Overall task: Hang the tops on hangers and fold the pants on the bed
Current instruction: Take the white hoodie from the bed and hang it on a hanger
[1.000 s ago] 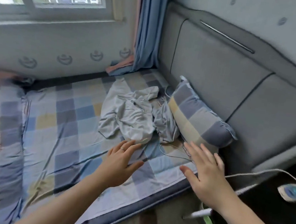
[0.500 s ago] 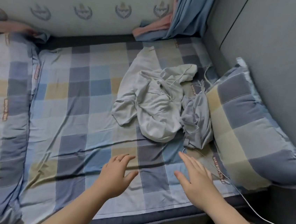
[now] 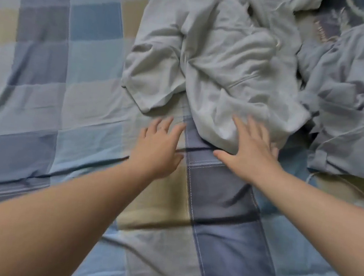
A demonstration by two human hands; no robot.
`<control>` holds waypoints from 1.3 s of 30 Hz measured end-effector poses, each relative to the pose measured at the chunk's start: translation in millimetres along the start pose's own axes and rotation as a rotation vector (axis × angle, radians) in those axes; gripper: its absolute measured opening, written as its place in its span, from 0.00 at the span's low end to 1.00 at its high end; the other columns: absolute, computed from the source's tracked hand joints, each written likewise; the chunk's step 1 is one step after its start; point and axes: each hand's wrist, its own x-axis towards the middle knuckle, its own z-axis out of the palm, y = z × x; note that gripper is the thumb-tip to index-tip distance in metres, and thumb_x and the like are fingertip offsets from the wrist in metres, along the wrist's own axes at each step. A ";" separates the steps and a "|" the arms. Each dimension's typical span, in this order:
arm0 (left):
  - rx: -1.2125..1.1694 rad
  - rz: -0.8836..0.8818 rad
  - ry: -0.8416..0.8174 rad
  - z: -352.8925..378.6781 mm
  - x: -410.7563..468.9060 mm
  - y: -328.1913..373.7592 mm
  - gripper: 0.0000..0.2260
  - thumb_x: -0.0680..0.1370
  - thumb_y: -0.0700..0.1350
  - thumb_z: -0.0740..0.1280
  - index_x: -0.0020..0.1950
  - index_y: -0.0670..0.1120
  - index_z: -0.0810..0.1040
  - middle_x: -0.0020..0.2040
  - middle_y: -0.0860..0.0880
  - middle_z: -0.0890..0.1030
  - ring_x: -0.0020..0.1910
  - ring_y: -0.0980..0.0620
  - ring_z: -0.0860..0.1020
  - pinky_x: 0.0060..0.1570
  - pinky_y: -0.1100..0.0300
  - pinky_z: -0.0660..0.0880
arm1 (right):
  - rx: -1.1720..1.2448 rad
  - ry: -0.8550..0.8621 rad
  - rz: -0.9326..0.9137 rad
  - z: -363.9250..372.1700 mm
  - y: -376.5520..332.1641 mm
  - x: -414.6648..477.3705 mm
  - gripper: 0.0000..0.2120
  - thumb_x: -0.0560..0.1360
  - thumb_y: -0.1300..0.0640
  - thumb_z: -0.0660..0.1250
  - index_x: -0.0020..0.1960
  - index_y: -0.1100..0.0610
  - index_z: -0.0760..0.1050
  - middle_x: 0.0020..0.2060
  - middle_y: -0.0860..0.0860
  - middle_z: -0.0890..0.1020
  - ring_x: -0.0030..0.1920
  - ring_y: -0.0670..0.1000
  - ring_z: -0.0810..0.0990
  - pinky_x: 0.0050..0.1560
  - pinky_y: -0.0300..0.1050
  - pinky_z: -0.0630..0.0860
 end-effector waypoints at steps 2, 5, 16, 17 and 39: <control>-0.009 0.051 0.074 10.9 34.4 -0.2 0.37 0.76 0.55 0.70 0.80 0.59 0.53 0.82 0.45 0.53 0.80 0.40 0.53 0.74 0.42 0.57 | -0.064 0.022 0.018 18.3 4.7 25.1 0.44 0.72 0.37 0.70 0.79 0.41 0.48 0.80 0.47 0.49 0.79 0.55 0.49 0.70 0.69 0.60; -0.055 0.087 0.094 20.7 71.0 10.2 0.38 0.74 0.51 0.72 0.78 0.62 0.55 0.82 0.47 0.55 0.79 0.41 0.55 0.72 0.41 0.60 | -0.181 0.118 -0.028 33.2 22.8 43.9 0.17 0.77 0.53 0.64 0.65 0.50 0.69 0.67 0.54 0.72 0.67 0.60 0.70 0.56 0.58 0.71; -0.315 0.159 0.221 -52.3 8.2 82.5 0.13 0.79 0.51 0.69 0.64 0.56 0.76 0.74 0.52 0.70 0.72 0.45 0.64 0.64 0.47 0.69 | 0.464 0.244 -0.127 -79.0 19.4 -69.2 0.15 0.77 0.64 0.62 0.36 0.49 0.69 0.27 0.44 0.74 0.32 0.46 0.71 0.35 0.38 0.67; -0.325 0.167 0.230 -69.6 -4.9 89.8 0.11 0.80 0.51 0.69 0.62 0.55 0.77 0.73 0.52 0.71 0.72 0.45 0.65 0.63 0.48 0.70 | 0.502 0.243 -0.135 -98.4 14.9 -87.8 0.13 0.77 0.65 0.62 0.38 0.50 0.72 0.28 0.45 0.75 0.34 0.50 0.73 0.37 0.43 0.70; -1.166 0.120 0.129 -306.0 -352.1 263.7 0.25 0.78 0.64 0.64 0.72 0.57 0.68 0.66 0.56 0.77 0.66 0.57 0.76 0.65 0.53 0.73 | 1.036 0.226 -0.152 -386.1 -60.5 -400.8 0.10 0.81 0.61 0.62 0.46 0.59 0.81 0.42 0.62 0.82 0.42 0.51 0.78 0.46 0.53 0.77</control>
